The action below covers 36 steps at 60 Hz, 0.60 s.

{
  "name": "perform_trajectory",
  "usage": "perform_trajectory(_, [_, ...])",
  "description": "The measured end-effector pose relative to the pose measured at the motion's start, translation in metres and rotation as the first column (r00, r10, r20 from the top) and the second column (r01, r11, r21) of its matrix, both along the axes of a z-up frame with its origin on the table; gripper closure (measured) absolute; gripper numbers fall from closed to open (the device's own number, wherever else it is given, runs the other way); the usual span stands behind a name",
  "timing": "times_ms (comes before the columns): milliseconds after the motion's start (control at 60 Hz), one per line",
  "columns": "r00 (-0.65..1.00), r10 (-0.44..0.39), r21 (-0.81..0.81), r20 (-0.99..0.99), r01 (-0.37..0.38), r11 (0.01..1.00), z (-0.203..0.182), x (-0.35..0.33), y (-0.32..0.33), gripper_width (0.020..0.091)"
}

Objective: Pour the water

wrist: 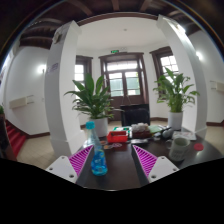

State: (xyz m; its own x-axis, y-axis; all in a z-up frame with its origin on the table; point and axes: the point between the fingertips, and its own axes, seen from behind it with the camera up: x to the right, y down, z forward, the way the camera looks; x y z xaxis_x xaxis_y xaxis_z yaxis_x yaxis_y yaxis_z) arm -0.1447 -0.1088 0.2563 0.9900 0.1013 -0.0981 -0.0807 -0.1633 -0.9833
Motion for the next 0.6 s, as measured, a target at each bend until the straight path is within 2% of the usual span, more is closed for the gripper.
perform_trajectory(133, [0.996, 0.077, -0.018, -0.04, -0.078, 0.997, -0.005, -0.039, 0.021, 0.0341])
perform_trajectory(317, [0.993, 0.087, -0.07, 0.086, -0.081, 0.994, -0.015, -0.067, 0.064, 0.0332])
perform_trajectory(500, [0.987, 0.112, -0.05, 0.111, -0.107, 0.993, 0.004, -0.092, 0.102, 0.0319])
perform_trajectory(600, [0.986, 0.085, -0.042, 0.142, -0.079, 0.996, 0.014, -0.088, 0.114, 0.0334])
